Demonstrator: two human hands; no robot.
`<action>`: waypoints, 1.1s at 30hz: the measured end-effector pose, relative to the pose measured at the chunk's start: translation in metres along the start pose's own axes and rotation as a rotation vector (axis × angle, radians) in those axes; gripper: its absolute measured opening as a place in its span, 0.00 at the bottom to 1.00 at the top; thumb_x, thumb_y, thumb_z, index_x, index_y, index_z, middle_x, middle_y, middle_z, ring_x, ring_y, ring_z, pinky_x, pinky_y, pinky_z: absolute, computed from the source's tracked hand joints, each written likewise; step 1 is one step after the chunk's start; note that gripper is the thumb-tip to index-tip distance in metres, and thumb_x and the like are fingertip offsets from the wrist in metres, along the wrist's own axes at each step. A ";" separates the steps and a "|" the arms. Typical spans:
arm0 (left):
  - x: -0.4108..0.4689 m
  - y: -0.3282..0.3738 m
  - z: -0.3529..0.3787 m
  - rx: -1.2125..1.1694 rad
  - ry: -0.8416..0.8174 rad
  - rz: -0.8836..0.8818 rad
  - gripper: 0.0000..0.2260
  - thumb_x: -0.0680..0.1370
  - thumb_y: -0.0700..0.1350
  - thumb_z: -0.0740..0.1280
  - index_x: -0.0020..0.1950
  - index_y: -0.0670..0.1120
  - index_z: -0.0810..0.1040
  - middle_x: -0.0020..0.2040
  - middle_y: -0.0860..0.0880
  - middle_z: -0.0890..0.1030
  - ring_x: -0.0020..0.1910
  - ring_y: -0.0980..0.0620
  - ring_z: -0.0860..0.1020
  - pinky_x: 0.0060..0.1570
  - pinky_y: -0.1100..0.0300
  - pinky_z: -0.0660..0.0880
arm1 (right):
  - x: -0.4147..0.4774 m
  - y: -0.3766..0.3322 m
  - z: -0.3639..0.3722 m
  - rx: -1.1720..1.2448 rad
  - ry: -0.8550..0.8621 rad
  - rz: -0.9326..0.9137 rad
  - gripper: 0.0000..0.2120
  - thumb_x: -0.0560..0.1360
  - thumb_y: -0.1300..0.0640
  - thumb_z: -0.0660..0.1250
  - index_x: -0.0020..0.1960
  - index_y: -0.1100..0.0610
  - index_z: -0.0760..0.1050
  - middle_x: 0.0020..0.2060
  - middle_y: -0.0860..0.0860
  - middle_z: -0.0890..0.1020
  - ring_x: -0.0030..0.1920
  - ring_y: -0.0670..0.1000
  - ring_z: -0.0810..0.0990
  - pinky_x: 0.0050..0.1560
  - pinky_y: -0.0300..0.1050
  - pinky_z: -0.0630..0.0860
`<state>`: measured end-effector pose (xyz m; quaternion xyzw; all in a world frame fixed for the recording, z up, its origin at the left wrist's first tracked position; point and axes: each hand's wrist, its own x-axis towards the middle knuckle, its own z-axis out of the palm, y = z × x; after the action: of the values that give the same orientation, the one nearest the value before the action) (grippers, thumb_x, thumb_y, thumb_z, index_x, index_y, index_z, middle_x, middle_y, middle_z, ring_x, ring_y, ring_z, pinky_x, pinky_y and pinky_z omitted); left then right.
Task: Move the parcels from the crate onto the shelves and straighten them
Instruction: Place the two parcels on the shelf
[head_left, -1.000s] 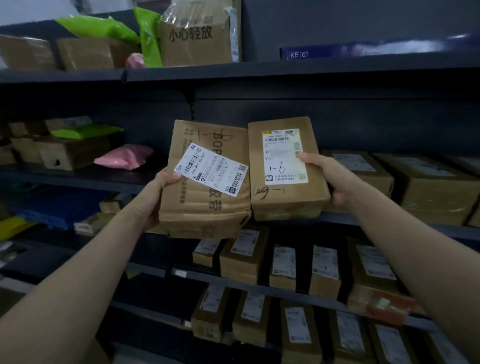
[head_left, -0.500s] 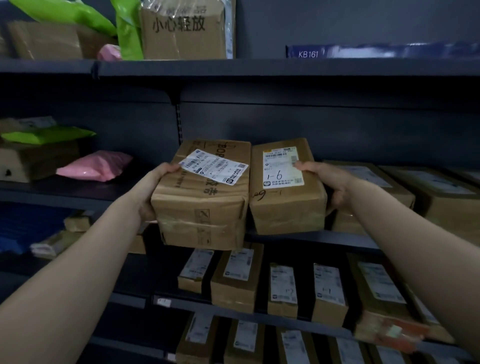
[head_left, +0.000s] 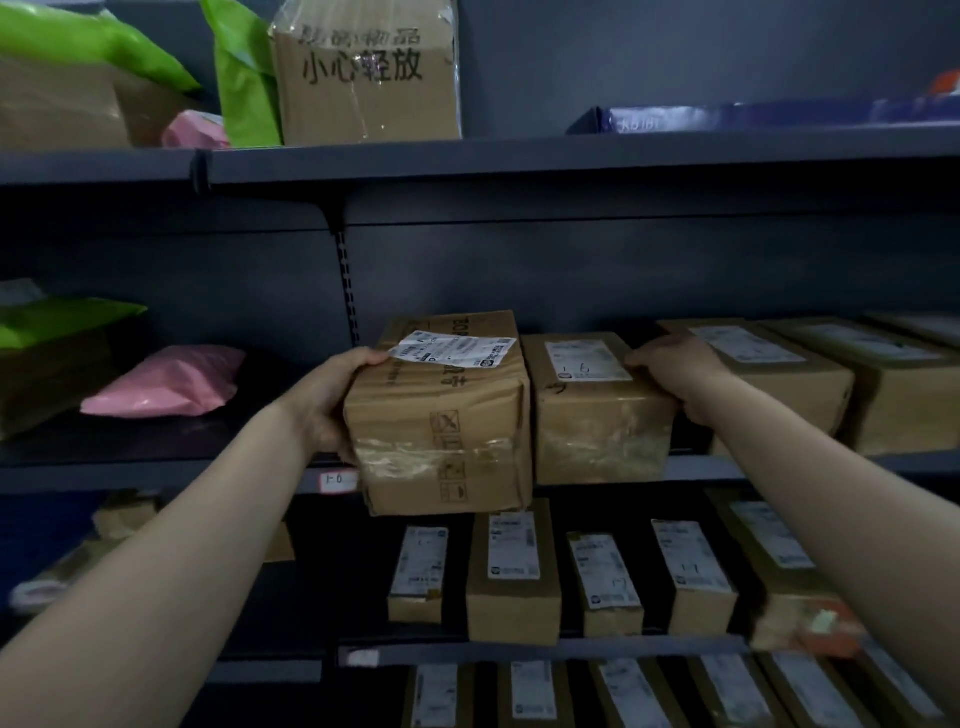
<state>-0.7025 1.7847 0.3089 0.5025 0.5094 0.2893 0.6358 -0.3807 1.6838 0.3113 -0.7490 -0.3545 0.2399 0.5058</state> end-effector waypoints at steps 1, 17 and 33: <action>-0.003 0.003 0.003 0.032 0.011 0.013 0.15 0.70 0.57 0.68 0.47 0.46 0.78 0.42 0.44 0.81 0.42 0.45 0.78 0.50 0.50 0.73 | -0.005 -0.001 0.001 -0.039 0.050 -0.055 0.24 0.75 0.54 0.70 0.68 0.61 0.72 0.61 0.57 0.78 0.53 0.56 0.78 0.49 0.44 0.74; -0.040 -0.026 0.064 1.453 0.288 0.957 0.32 0.75 0.55 0.67 0.75 0.53 0.57 0.73 0.50 0.63 0.72 0.45 0.60 0.69 0.40 0.56 | -0.059 -0.001 0.028 -0.750 -0.110 -0.263 0.37 0.69 0.33 0.68 0.74 0.40 0.61 0.77 0.47 0.52 0.75 0.61 0.50 0.72 0.59 0.56; 0.055 0.006 0.037 1.398 0.360 0.834 0.34 0.75 0.50 0.69 0.76 0.55 0.57 0.76 0.51 0.60 0.74 0.46 0.59 0.71 0.43 0.51 | 0.019 0.001 0.053 -0.878 -0.114 -0.414 0.38 0.71 0.38 0.69 0.76 0.39 0.56 0.77 0.51 0.53 0.74 0.62 0.48 0.73 0.58 0.48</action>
<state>-0.6498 1.8229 0.2938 0.8751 0.4373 0.1941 -0.0731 -0.4064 1.7294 0.2909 -0.7910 -0.5908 0.0030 0.1589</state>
